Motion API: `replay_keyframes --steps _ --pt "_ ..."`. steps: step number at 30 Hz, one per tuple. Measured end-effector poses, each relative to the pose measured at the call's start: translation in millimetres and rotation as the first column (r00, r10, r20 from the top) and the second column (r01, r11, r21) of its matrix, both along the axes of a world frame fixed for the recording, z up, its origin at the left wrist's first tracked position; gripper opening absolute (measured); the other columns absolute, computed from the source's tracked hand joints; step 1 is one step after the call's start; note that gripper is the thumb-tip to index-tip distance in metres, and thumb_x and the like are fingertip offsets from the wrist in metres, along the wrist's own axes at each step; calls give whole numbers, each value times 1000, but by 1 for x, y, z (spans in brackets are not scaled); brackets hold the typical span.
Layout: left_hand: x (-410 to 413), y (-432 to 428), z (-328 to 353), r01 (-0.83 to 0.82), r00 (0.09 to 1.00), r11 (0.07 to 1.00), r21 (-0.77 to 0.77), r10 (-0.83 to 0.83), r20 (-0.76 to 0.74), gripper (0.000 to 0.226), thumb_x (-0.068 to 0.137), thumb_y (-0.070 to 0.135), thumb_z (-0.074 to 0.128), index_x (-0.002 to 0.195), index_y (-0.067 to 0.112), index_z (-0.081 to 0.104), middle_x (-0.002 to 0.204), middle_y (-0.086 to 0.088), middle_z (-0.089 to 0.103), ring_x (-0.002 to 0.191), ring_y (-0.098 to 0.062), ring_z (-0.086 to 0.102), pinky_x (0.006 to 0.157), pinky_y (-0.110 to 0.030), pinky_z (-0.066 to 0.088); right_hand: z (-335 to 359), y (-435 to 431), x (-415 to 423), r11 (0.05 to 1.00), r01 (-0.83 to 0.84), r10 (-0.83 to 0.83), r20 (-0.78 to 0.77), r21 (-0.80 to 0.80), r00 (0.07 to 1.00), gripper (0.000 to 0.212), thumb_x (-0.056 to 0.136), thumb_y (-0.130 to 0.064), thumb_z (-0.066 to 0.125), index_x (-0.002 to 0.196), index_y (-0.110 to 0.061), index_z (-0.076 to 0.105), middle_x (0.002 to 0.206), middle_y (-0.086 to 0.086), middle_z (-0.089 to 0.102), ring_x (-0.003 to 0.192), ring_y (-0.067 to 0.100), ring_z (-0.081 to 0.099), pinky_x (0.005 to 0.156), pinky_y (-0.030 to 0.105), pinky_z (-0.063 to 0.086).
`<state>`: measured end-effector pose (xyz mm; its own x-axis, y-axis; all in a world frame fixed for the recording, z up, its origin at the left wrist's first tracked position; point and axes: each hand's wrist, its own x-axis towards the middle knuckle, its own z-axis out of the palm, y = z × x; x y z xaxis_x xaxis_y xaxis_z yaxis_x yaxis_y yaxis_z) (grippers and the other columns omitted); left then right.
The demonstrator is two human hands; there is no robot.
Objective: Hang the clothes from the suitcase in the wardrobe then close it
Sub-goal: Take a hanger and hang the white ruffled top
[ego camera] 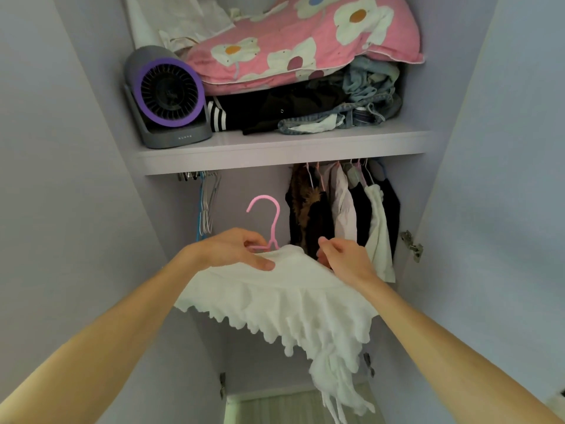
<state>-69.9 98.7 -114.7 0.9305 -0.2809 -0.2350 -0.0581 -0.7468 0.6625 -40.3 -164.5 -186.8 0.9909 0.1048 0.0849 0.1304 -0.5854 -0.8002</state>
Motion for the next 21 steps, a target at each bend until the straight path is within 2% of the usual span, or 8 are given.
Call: replay_keyframes --steps 3,5,7,11,15,17,19,21 --pt "1 0 -3 -60 996 998 -35 62 65 42 85 55 71 77 14 68 64 3 41 56 -12 35 57 -22 27 9 1 -12 981 -186 184 -43 -50 982 58 101 -54 39 66 -8 42 62 -2 45 58 12 42 63 30 33" --pt "1 -5 -2 -103 989 993 -57 108 97 58 86 58 67 60 10 48 61 0 25 52 -13 21 48 -21 18 6 3 -15 964 -247 242 -63 -97 968 54 100 -57 38 65 -16 31 61 -3 35 57 11 35 62 30 28" --pt "4 -9 -2 -137 984 990 -27 139 113 62 84 62 67 59 14 37 57 4 23 48 -13 20 48 -23 17 -1 6 -15 967 -241 239 -34 -88 970 53 101 -55 36 64 -18 30 59 -4 34 56 10 34 61 29 28" --pt "14 -19 2 -161 981 984 77 150 125 63 81 76 59 66 16 45 56 8 34 50 -11 31 54 -27 24 1 16 -15 978 -199 202 62 -59 977 53 105 -48 33 62 -17 33 54 -7 36 51 7 34 59 28 30" --pt "17 -34 12 -81 992 994 72 73 102 51 92 66 50 67 23 45 63 8 38 58 -11 36 62 -28 30 8 20 -15 966 -250 254 69 -61 965 51 105 -42 38 62 -16 36 53 -9 36 48 6 34 56 28 28" --pt "19 -34 10 -81 997 995 52 82 -7 50 94 72 39 103 33 69 101 15 60 94 -9 56 85 -27 37 6 19 -10 977 -209 214 121 -50 969 50 105 -41 39 62 -16 39 55 -7 39 50 6 35 55 26 28" --pt "17 -33 9 -79 996 989 122 83 -31 69 96 72 29 143 28 53 144 9 52 132 -17 47 104 -28 30 -1 12 -3 985 -143 160 218 -93 963 47 106 -38 41 63 -17 41 56 -6 42 52 7 38 54 24 30" --pt "17 -32 9 -65 997 979 194 71 -29 67 99 68 26 136 24 60 134 3 61 125 -23 55 105 -30 36 -10 1 4 978 -67 126 301 -200 945 45 106 -39 38 64 -22 38 58 -6 44 57 11 42 58 30 36"
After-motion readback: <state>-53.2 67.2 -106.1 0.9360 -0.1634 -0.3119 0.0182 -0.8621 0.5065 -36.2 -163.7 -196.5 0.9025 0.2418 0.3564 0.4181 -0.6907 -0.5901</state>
